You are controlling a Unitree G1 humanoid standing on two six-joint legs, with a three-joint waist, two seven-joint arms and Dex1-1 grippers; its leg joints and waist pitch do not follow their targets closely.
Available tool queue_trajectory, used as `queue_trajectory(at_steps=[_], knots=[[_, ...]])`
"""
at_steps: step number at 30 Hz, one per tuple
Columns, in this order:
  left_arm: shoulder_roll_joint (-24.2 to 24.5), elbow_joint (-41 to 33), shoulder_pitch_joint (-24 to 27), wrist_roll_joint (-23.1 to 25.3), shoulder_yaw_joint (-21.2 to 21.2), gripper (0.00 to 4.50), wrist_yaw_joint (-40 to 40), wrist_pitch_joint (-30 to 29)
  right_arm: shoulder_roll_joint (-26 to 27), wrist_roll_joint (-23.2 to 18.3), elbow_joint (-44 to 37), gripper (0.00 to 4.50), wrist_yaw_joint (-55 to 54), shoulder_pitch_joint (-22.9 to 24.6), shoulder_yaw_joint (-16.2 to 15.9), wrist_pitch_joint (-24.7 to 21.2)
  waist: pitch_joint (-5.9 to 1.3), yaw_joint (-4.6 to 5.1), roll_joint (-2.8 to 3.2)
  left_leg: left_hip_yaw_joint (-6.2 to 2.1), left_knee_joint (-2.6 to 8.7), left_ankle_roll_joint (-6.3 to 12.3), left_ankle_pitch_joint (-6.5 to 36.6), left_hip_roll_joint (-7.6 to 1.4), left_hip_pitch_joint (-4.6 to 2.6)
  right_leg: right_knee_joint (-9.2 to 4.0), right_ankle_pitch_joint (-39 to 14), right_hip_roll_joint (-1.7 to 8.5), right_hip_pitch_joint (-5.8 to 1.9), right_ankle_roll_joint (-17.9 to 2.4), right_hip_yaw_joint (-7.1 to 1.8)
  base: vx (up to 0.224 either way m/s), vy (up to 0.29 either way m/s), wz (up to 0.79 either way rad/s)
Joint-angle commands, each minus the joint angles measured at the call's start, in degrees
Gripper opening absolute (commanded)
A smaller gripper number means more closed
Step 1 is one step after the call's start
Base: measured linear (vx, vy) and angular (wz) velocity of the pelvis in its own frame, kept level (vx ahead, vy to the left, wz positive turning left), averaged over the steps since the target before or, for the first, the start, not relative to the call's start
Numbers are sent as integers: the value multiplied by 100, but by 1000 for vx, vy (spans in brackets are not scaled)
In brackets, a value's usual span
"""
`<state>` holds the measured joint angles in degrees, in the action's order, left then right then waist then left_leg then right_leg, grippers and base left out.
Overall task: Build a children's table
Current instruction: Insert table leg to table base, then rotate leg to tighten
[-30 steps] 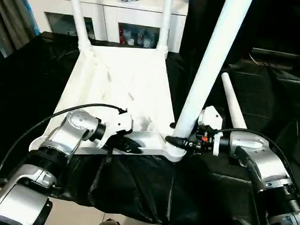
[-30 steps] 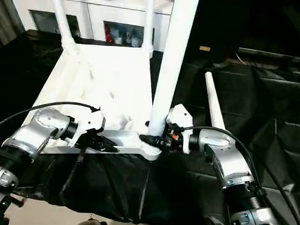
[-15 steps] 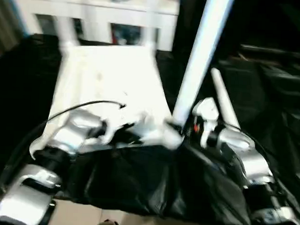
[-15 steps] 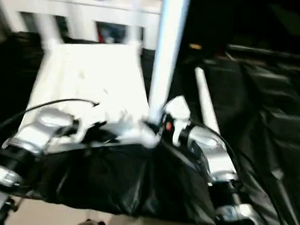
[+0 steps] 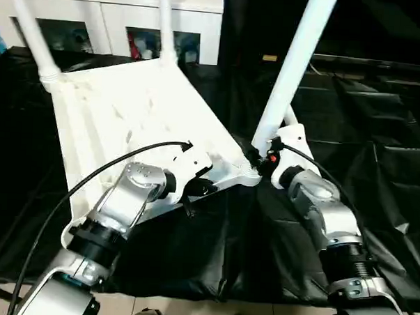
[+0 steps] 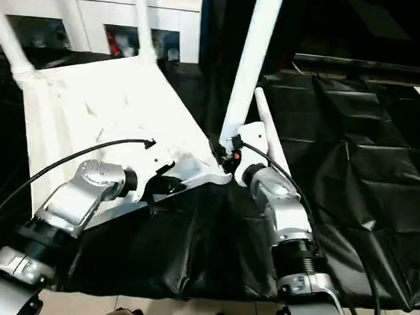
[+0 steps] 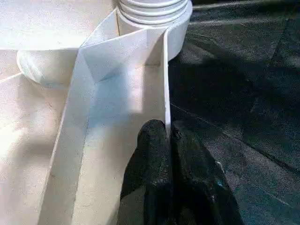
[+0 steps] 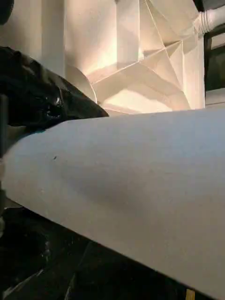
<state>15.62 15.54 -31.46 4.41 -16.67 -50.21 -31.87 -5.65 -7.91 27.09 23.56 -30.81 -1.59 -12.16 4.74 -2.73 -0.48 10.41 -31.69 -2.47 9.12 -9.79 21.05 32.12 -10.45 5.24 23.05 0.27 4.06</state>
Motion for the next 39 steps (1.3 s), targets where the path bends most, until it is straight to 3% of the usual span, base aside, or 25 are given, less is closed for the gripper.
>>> queue_trajectory(at_steps=[1, 5, 7, 10, 15, 19, 23, 25, 27, 29, 30, 32, 33, 36, 39], knots=[[-205, -594, -137, -228, -152, 0, -179, 114, 259, 60, 828, 188, -65, 237, -277, -581, -258, -35, 38, -215, 509, -243, 2890, -322, -78, -464, -2709, 397, -133, -855, -258, 0, 0, 0], [-159, -604, -151, -212, -128, 0, -186, 174, 295, 84, 927, 188, -73, 130, -239, -366, -256, -21, 47, -209, 498, -236, 2931, -322, -109, -483, -2786, 391, -107, -834, -260, 0, 0, 0], [-139, -606, -145, -211, -135, 0, -202, 231, 299, 77, 939, 244, -56, 113, -229, -328, -258, -16, 45, -211, 495, -237, 2958, -320, -116, -482, -2795, 389, -105, -838, -258, 0, 0, 0], [-39, -704, -89, -269, -136, 0, -270, 273, 305, 44, 917, 267, -9, 66, -145, -208, -281, -28, 44, -194, 480, -226, 2919, -331, -135, -481, -2677, 399, -90, -909, -274, 0, 0, 0], [172, -631, -57, -235, -175, 0, -442, 720, 238, 5, 838, 309, 181, 1, -88, 90, -351, -109, 49, -131, 454, -84, 2134, -334, -83, -354, -1639, 369, -171, -1131, -289, 0, 0, 0], [300, -511, -53, -336, -86, 0, -655, 974, 20, -98, 381, 348, 735, 132, -211, 87, -412, -165, 57, -60, 384, 68, 1678, -328, -105, -281, -1037, 348, -191, -1338, -300, 13, -6, 2], [399, -436, -43, -435, -75, 0, -890, 1212, -208, -87, 29, 367, 1094, 317, -340, 109, -517, -270, 28, -19, 237, 444, 426, -291, -36, -39, 566, 306, -259, -1629, -290, 27, -11, 3], [474, -383, -34, -508, -81, 0, -1100, 1374, -375, -53, -162, 381, 1309, 426, -418, 219, -546, -308, 37, -7, 180, 634, 139, -272, -16, 12, 1009, 291, -259, -1736, -276, 0, 0, 0], [609, -262, -33, -552, -126, 0, -1397, 1619, -633, -128, -450, 381, 1677, 567, -457, 257, -526, -339, 39, -6, 171, 694, 333, -282, 14, -7, 741, 304, -253, -1733, -273, 0, 0, 0], [695, -143, -39, -576, -180, 0, -1598, 1828, -815, -153, -574, 381, 1946, 639, -498, 318, -495, -379, 58, -4, 190, 594, 677, -312, -11, -58, 175, 301, -227, -1642, -268, 0, 0, 0], [731, -91, -37, -596, -188, 0, -1682, 1912, -891, -140, -612, 381, 2056, 670, -531, 369, -483, -395, 107, -7, 206, 460, 930, -329, -31, -78, -182, 303, -199, -1603, -275, 0, 0, 0], [763, -18, -40, -612, -188, 0, -1765, 2011, -990, -135, -663, 381, 2229, 706, -569, 404, -464, -391, 89, -6, 218, 329, 1210, -335, -34, -125, -545, 308, -189, -1525, -276, 0, 0, 0], [795, 67, -48, -608, -199, 0, -1843, 2113, -1106, -137, -730, 381, 2445, 749, -623, 428, -454, -402, 105, -5, 238, 149, 1529, -346, -81, -162, -945, 309, -158, -1450, -286, -53, 7, 7], [853, 239, -44, -607, -236, 0, -2023, 2307, -1361, -247, -962, 381, 3017, 878, -753, 383, -436, -415, 100, -8, 260, 66, 1766, -356, -95, -193, -1219, 306, -150, -1331, -298, 0, 0, 0], [911, 334, -18, -630, -293, 0, -2225, 2471, -1580, -339, -1092, 381, 3492, 962, -897, 340, -424, -430, 142, -42, 289, -41, 2063, -356, -101, -247, -1738, 345, -178, -1228, -290, 0, 0, 0]])
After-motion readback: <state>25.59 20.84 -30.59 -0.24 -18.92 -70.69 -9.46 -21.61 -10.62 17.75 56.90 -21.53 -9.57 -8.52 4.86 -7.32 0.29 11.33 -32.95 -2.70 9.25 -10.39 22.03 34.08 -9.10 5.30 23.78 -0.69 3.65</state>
